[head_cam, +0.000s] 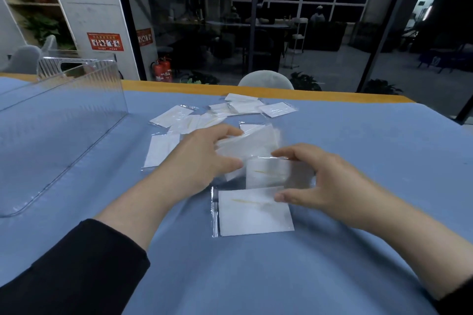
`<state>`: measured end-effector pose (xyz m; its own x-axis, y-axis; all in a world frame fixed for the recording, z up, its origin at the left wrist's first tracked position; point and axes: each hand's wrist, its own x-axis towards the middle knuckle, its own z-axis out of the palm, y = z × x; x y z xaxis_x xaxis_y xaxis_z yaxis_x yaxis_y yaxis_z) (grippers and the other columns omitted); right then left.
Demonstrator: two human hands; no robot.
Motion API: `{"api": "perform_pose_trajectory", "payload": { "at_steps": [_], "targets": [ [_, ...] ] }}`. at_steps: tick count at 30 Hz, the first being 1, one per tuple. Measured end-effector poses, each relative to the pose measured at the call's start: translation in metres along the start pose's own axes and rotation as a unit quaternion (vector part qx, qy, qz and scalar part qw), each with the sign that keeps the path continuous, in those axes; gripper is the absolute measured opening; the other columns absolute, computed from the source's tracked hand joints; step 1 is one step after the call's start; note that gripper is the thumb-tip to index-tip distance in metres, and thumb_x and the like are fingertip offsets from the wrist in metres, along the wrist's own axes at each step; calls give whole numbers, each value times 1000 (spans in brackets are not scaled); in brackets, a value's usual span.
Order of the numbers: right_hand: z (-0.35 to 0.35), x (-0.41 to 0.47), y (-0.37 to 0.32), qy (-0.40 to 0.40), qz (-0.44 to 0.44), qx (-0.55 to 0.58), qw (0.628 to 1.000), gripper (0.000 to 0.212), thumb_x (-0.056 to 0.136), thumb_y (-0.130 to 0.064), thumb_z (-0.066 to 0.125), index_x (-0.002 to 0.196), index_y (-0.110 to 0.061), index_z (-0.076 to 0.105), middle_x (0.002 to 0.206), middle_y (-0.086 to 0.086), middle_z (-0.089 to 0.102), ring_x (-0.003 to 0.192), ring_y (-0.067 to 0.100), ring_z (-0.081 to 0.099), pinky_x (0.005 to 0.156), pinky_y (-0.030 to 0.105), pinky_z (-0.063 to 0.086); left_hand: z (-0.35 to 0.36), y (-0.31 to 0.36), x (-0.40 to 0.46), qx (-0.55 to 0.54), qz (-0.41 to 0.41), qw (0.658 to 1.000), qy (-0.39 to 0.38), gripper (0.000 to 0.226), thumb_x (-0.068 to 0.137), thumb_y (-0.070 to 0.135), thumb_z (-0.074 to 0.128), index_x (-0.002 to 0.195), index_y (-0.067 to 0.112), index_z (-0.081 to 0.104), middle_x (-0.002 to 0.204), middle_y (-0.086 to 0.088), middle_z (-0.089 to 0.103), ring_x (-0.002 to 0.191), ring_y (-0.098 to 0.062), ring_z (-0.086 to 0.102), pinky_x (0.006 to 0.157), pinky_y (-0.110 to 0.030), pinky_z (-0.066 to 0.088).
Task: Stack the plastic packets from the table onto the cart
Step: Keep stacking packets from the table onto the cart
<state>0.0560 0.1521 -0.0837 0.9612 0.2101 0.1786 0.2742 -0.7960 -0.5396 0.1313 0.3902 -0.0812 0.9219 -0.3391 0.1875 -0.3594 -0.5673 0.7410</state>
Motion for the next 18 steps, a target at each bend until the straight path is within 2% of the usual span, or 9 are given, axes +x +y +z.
{"api": "perform_pose_trajectory", "payload": {
  "at_steps": [4,7,10,12,14,16,18],
  "targets": [
    [2,-1,0,17,-42,-43,998,49,83,-41,79,124,-52,53,117,-36,50,113,-14,46,89,2,33,-3,0,-1,-3,12,1000,-17,43,82,27,81,119,42,65,108,20,68,90,-4,62,86,-25,49],
    [6,-2,3,51,-46,-33,997,45,86,-34,77,122,-49,57,116,-29,46,110,-6,50,88,5,36,-6,-1,-3,-26,21,997,-71,43,84,26,78,120,46,64,112,18,70,99,-4,65,93,-28,50],
    [14,-3,4,112,-14,-28,993,63,80,-36,81,131,-51,45,118,-29,34,111,-4,45,84,6,37,-3,0,-5,-42,28,993,-109,41,90,21,69,121,47,64,115,21,69,105,-2,64,95,-26,48],
    [19,-4,6,111,18,-6,994,85,77,-39,83,141,-56,30,127,-30,28,115,-9,38,84,4,35,0,4,-7,-74,30,990,-113,26,100,27,60,118,45,67,112,26,68,105,9,61,93,-14,44],
    [22,-5,7,91,48,22,994,97,76,-41,84,147,-57,19,133,-31,29,109,-20,37,86,8,33,2,13,-11,-91,39,988,-115,21,103,46,47,112,46,66,111,36,64,102,22,55,83,1,37],
    [23,-5,8,84,51,21,995,97,78,-41,82,148,-57,17,133,-31,33,107,-29,35,90,13,34,5,15,-13,-47,55,990,-119,27,88,66,54,109,50,62,111,39,61,103,22,53,81,2,36],
    [23,-5,6,87,38,15,995,94,81,-41,80,149,-57,18,131,-31,35,104,-27,37,91,17,35,8,16,-15,23,53,991,-119,39,77,65,73,112,55,59,110,34,62,102,17,54,85,-6,40]
  ]
}}
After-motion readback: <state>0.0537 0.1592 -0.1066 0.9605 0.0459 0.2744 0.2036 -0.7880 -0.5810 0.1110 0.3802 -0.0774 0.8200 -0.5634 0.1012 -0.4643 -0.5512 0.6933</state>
